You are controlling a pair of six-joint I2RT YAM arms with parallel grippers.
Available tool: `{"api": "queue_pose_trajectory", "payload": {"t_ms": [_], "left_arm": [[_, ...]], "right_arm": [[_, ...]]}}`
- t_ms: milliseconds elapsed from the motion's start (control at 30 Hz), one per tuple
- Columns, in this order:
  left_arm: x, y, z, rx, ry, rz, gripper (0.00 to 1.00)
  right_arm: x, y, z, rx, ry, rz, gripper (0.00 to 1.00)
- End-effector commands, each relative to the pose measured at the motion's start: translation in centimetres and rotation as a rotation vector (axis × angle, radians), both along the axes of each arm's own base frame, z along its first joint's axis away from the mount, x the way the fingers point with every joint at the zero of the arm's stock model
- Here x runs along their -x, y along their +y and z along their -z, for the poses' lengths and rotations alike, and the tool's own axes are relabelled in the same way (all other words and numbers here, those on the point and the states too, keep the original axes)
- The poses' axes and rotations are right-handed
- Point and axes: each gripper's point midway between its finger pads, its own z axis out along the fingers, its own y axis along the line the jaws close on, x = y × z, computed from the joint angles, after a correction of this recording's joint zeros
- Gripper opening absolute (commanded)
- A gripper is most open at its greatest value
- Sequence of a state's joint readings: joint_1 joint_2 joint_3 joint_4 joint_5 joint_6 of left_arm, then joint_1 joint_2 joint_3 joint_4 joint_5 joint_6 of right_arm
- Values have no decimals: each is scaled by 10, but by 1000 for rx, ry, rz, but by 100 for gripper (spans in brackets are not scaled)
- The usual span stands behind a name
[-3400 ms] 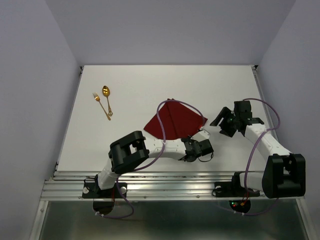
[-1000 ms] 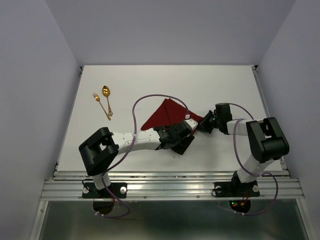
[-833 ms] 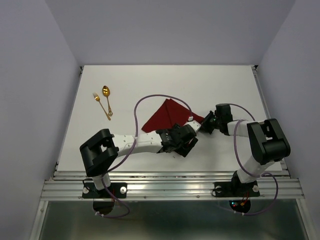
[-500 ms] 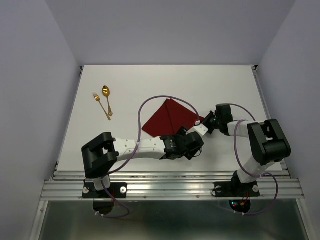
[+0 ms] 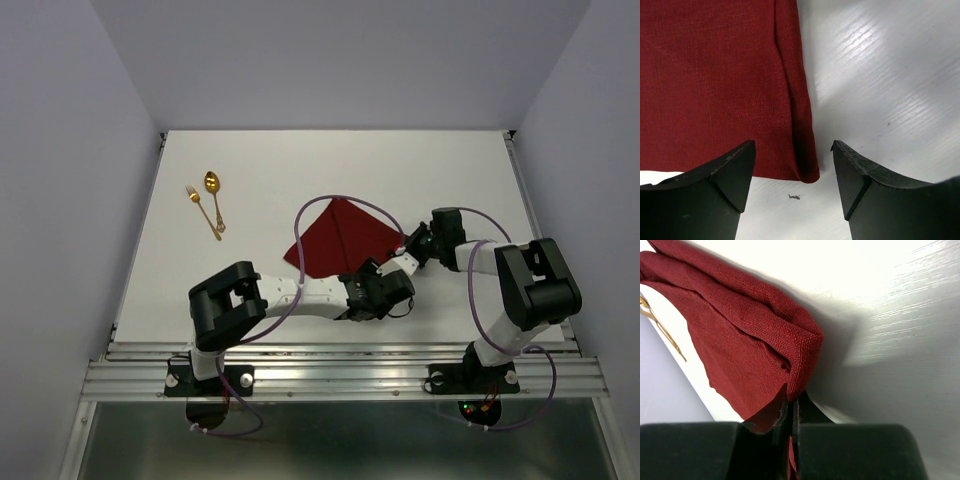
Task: Fold the napkin into a case and place the utensils inside
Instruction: Pick up the upper triangle-folded napkin from the center of the board.
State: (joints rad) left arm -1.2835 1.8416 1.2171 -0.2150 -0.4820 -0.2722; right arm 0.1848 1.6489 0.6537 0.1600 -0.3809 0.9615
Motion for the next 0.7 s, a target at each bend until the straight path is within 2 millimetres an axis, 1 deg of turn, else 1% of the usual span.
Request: {"api": "queue_pose_trajectory", "payload": {"t_ms": [0, 67, 200, 233, 267, 467, 567, 667], "left_arm": [[-6, 4, -9, 3, -49, -40, 73], [-6, 6, -2, -27, -51, -42, 73], [-3, 6, 9, -48, -30, -26, 63], [-2, 5, 10, -49, -24, -22, 63], [-1, 6, 16, -60, -18, -16, 63], [0, 6, 26, -81, -8, -1, 61], [-2, 10, 34, -111, -14, -9, 61], [-2, 15, 39, -131, -18, -19, 60]], "right_arm": [[2, -3, -1, 20, -5, 5, 1], [1, -3, -2, 19, -7, 4, 1], [1, -2, -2, 15, -5, 4, 1], [0, -2, -2, 16, -5, 5, 1], [0, -2, -3, 14, -8, 4, 1], [2, -2, -3, 10, -3, 2, 1], [3, 0, -7, 0, -7, -1, 1], [3, 1, -19, -12, -24, -5, 1]]}}
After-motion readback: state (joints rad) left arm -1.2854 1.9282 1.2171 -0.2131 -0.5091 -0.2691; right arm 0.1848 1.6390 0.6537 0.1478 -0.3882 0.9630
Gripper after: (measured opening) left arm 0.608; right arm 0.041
